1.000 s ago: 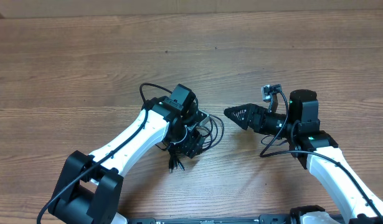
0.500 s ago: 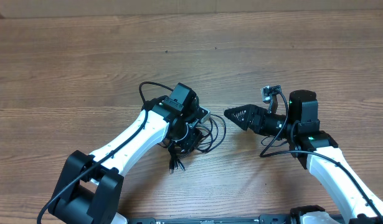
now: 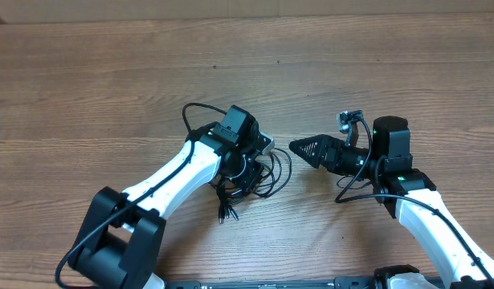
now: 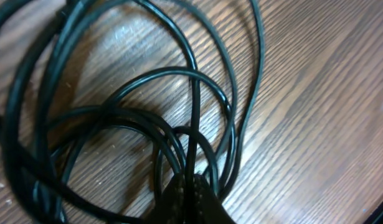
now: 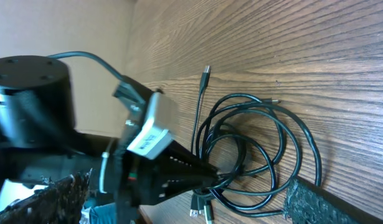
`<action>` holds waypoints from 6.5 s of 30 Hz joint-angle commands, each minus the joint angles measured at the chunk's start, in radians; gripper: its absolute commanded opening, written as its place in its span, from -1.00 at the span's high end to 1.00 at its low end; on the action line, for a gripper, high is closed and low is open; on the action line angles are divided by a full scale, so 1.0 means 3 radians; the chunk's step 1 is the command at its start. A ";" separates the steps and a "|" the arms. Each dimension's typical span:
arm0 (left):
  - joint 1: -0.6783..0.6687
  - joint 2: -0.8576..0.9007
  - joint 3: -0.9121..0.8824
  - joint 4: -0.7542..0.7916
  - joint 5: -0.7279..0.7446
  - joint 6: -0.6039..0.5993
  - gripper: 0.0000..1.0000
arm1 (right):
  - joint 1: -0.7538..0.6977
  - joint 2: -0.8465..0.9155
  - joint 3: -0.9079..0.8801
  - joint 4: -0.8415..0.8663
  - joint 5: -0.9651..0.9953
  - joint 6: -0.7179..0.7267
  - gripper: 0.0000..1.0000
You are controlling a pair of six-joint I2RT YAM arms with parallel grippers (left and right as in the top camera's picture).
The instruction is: Untangle cables
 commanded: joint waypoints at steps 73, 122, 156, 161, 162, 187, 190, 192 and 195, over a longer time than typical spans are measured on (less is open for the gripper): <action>-0.0108 0.0281 0.1584 -0.0067 0.0094 -0.0556 0.92 | 0.0013 -0.0009 0.0052 0.1002 -0.0320 0.2038 -0.53; -0.0093 0.0280 0.1616 0.0436 0.2055 -0.0811 0.92 | 0.0013 -0.0009 0.0052 0.0991 0.0495 0.1821 0.66; -0.0061 0.0280 0.1616 0.0874 0.2911 -0.0909 0.92 | 0.0013 -0.0008 0.0052 0.0375 0.1186 0.1465 0.92; -0.0058 0.0280 0.1616 0.0905 0.2913 -0.1011 0.92 | 0.0013 -0.0008 0.0052 0.0189 0.1279 0.1462 0.93; -0.0058 0.0280 0.1616 0.0949 0.2959 -0.1020 0.91 | 0.0013 -0.0008 0.0052 0.0179 0.1284 0.1451 0.92; 0.0376 0.0280 0.1616 0.1308 0.3343 -0.1188 0.91 | 0.0009 -0.0008 0.0052 -0.0083 0.1479 0.1268 0.51; 0.0516 0.0280 0.1616 0.1307 0.3343 -0.1255 0.92 | 0.0009 -0.0008 0.0052 -0.0080 0.1481 0.1268 -0.26; 0.0570 0.0280 0.1616 0.1307 0.3343 -0.1256 0.91 | 0.0009 -0.0008 0.0052 -0.0081 0.1481 0.1266 -0.49; 0.0577 0.0280 0.1616 0.1308 0.3343 -0.1256 0.92 | 0.0009 -0.0008 0.0052 -0.0080 0.1480 0.1266 -0.73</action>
